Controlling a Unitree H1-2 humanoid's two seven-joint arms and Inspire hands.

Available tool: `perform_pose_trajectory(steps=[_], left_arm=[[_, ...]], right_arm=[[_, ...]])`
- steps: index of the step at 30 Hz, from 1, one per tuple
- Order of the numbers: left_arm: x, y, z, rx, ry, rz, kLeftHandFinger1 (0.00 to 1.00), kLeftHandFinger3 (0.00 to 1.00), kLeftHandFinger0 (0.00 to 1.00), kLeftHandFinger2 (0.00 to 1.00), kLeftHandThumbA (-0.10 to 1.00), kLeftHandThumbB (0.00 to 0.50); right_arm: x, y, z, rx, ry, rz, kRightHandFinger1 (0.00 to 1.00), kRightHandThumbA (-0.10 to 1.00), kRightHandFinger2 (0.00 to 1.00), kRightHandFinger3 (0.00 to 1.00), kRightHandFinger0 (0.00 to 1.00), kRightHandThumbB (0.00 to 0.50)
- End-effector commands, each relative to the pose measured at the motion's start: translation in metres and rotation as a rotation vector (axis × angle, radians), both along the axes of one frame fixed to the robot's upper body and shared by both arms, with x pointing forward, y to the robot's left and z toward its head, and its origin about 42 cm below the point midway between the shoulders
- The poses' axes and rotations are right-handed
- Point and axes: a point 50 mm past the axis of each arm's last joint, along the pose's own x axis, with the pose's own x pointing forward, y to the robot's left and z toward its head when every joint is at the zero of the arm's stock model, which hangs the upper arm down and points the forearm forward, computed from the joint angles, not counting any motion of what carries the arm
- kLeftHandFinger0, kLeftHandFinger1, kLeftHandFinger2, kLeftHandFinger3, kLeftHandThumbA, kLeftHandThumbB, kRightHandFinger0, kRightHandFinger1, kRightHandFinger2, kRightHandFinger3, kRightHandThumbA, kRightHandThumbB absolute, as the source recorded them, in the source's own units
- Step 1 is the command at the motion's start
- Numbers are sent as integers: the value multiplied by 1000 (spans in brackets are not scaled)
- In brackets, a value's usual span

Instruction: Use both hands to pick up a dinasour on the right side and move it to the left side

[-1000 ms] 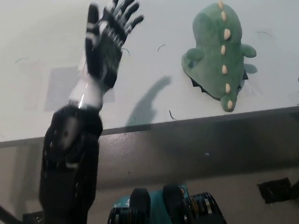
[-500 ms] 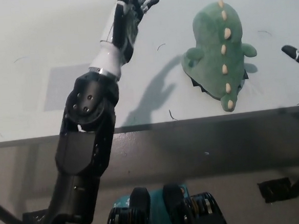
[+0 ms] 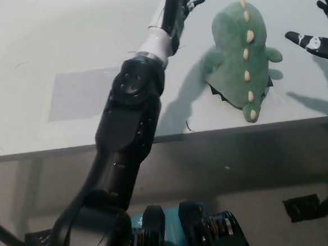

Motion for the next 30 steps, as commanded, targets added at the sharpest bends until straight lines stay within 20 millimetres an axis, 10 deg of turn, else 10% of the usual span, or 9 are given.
perform_pose_trajectory(steps=[1,5,21,30], left_arm=[[7,-15,24,0,-65,-16,1000,1000,1000,1000,1000,381],[13,-17,3,-24,51,-26,1000,1000,977,1000,1000,343],[23,-12,-33,4,237,4,1000,1000,998,1000,1000,385],[20,-16,-41,49,251,23,1000,1000,1000,1000,1000,384]], right_arm=[[14,-5,26,-47,-79,-7,1000,1000,1000,1000,1000,39],[24,-16,15,-60,0,-34,1000,1000,1000,1000,1000,112],[58,-31,-11,-35,185,8,1000,1000,1000,1000,1000,56],[58,-35,-16,-30,214,15,1000,1000,1000,1000,1000,168]])
